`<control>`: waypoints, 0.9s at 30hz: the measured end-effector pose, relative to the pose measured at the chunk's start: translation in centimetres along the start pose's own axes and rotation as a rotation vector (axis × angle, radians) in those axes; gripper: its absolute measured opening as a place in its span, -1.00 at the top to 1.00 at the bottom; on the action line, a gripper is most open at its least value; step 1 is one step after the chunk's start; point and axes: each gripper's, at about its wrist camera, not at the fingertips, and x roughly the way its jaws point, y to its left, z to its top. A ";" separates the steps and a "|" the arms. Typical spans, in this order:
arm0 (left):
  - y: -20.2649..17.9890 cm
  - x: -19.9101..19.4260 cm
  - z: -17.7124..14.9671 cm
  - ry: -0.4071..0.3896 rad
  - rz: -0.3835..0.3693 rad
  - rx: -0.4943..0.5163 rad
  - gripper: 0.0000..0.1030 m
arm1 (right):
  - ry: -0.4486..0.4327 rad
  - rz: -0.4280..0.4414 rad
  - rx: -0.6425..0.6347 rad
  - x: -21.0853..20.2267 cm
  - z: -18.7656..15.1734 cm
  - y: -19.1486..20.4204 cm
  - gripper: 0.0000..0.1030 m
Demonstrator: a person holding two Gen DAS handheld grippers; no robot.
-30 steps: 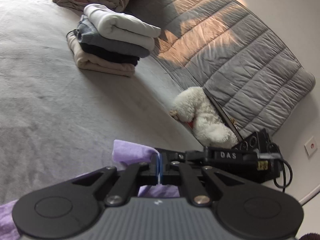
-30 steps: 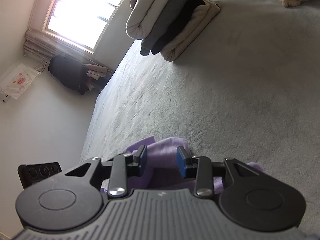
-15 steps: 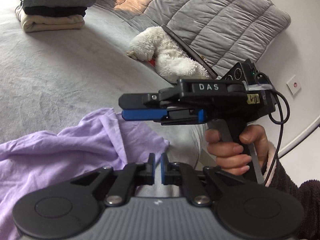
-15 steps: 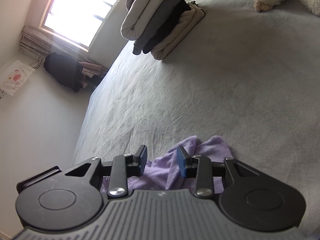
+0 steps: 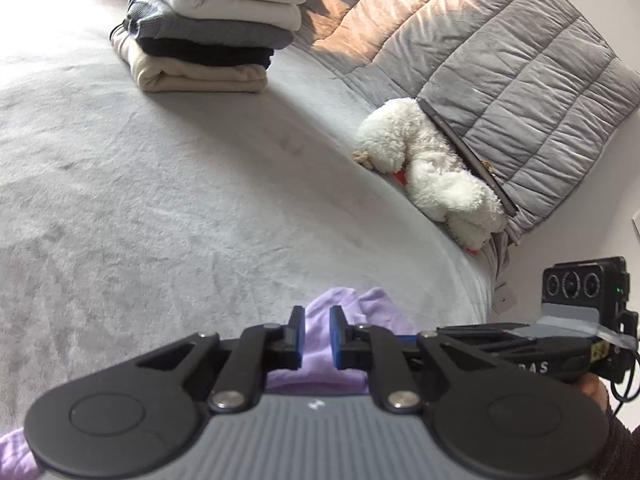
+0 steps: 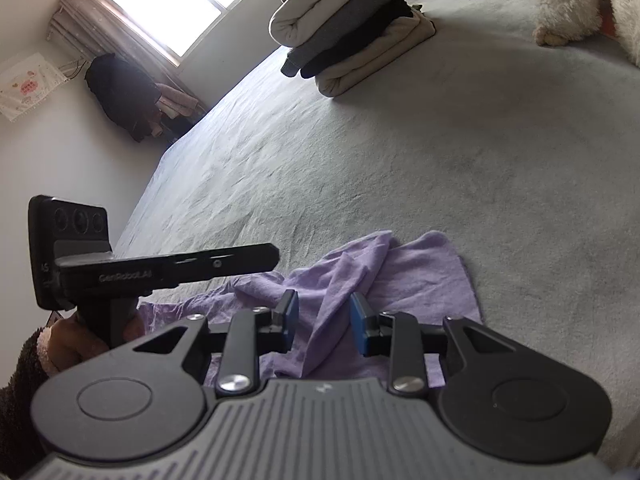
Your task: Fold clothes
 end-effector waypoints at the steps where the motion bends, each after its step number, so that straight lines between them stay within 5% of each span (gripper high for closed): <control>1: 0.4 0.6 0.1 0.010 -0.011 -0.019 0.46 | 0.001 -0.011 -0.009 0.3 -0.1 0.1 0.37; 6: 0.8 2.9 0.4 0.035 -0.046 -0.055 0.41 | -0.014 -0.085 -0.030 0.9 -0.5 -0.1 0.91; 9: 0.4 3.7 0.9 0.039 -0.058 -0.050 0.47 | -0.044 -0.085 -0.022 0.2 -0.9 -0.2 0.93; 14: -1.1 4.5 1.1 0.060 -0.053 0.008 0.95 | -0.118 -0.050 -0.026 -2.0 -1.1 0.6 0.93; 21: -2.9 2.7 1.4 -0.051 -0.025 0.048 0.98 | -0.163 -0.064 -0.022 -3.8 -1.3 1.8 0.93; 27: -5.6 1.7 1.7 -0.063 -0.042 0.116 0.98 | -0.188 -0.086 -0.013 -6.1 -1.3 3.0 0.93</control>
